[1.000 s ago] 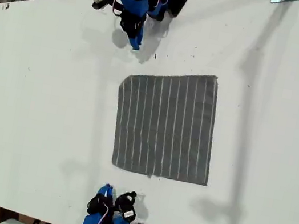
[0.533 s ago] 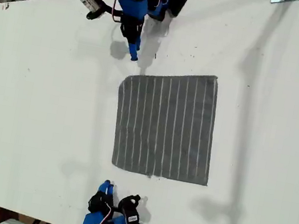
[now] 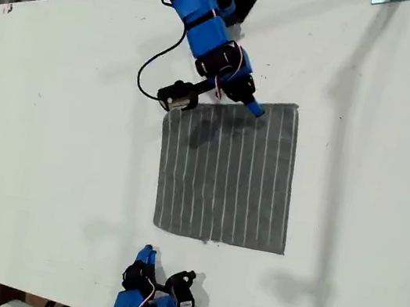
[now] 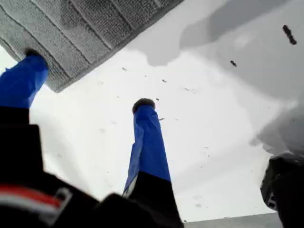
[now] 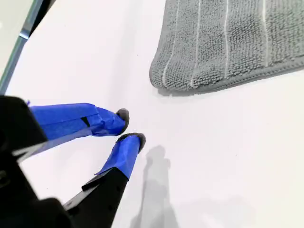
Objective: Grasp corners of a square towel and fold twice.
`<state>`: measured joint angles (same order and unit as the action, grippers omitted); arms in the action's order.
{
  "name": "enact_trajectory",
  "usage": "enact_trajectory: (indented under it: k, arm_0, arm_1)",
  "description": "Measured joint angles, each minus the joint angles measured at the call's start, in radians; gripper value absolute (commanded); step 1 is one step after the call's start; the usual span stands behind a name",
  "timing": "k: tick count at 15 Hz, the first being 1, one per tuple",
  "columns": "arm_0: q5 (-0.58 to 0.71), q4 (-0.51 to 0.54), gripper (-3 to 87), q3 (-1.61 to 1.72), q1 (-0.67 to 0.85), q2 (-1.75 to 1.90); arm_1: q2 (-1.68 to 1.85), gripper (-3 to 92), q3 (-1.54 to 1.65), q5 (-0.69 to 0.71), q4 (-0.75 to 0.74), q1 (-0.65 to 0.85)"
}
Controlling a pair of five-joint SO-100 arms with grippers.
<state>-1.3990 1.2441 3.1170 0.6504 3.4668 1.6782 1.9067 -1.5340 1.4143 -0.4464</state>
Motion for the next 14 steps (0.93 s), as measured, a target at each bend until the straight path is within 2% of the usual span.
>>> enact_trajectory:
  k: [2,4,8,9,11,14]
  arm_0:
    - [0.0,0.0,5.3,0.0,0.0,0.0]
    - [0.0,0.0,5.2,0.0,0.0,0.0]
    - [0.0,0.0,5.1,0.0,0.0,0.0]
    - [0.0,0.0,5.1,0.0,0.0,0.0]
    - [0.0,0.0,4.9,0.0,0.0,0.0]
    - [-0.005,0.002,3.7,-0.005,-0.038,0.0]
  arm_1:
    - [-0.057,36.3,-0.052,-0.081,-0.023,-0.107]
    - [-0.202,36.3,-0.172,-0.097,-0.067,-0.173]
    - [-0.545,35.6,-0.472,-0.054,-0.049,-0.175]
    - [-0.571,32.5,-0.48,-0.044,-0.069,-0.172]
    - [-0.597,-0.2,-0.488,-0.037,-0.092,-0.163]
    - [-0.614,-0.2,-0.518,-0.044,-0.153,-0.161]
